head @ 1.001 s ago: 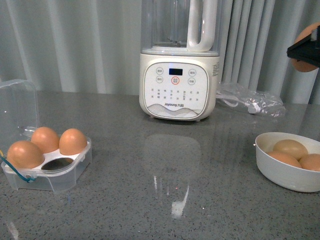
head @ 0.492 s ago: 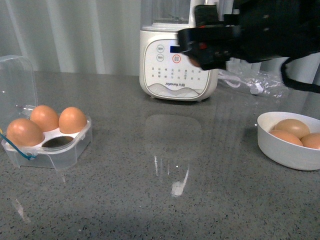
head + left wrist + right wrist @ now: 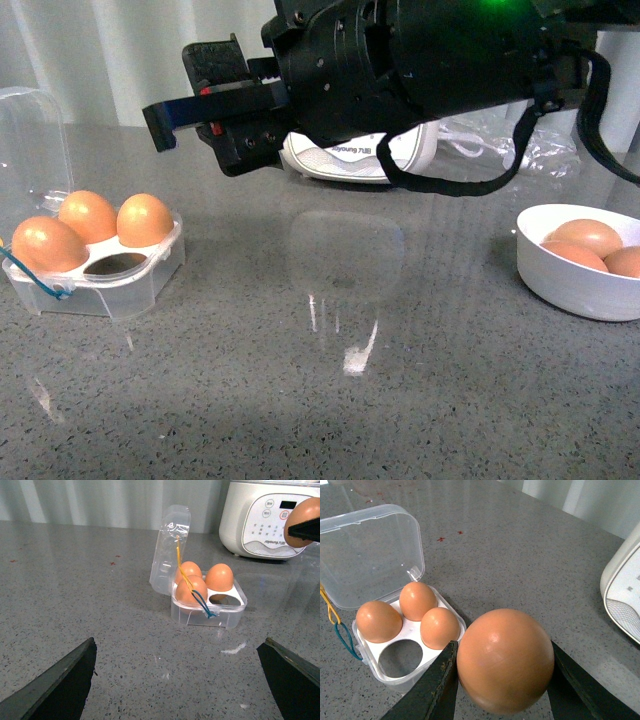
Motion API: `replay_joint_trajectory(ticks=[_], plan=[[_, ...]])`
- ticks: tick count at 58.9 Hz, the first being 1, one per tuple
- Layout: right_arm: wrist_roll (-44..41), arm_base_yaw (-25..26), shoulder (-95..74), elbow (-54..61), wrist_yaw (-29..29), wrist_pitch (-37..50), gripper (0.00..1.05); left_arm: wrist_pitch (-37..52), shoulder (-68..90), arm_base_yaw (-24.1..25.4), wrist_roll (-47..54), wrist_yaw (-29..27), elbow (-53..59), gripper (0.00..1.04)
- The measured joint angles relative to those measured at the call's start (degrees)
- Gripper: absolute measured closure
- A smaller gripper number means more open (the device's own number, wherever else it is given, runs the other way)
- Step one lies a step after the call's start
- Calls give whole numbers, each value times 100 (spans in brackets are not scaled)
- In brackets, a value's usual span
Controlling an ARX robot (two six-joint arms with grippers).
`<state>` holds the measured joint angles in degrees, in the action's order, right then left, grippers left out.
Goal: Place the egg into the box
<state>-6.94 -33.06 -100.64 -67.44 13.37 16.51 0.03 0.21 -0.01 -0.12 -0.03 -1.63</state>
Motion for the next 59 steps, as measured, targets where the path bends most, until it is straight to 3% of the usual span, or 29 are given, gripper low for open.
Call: replay_joint_trajectory(ticks=[22, 59], plan=[[229, -201, -367, -420, 678, -175, 63, 0, 0, 0, 0, 0, 0, 7], [70, -573, -774, -699, 841, -339, 63, 0, 0, 0, 0, 0, 0, 7]])
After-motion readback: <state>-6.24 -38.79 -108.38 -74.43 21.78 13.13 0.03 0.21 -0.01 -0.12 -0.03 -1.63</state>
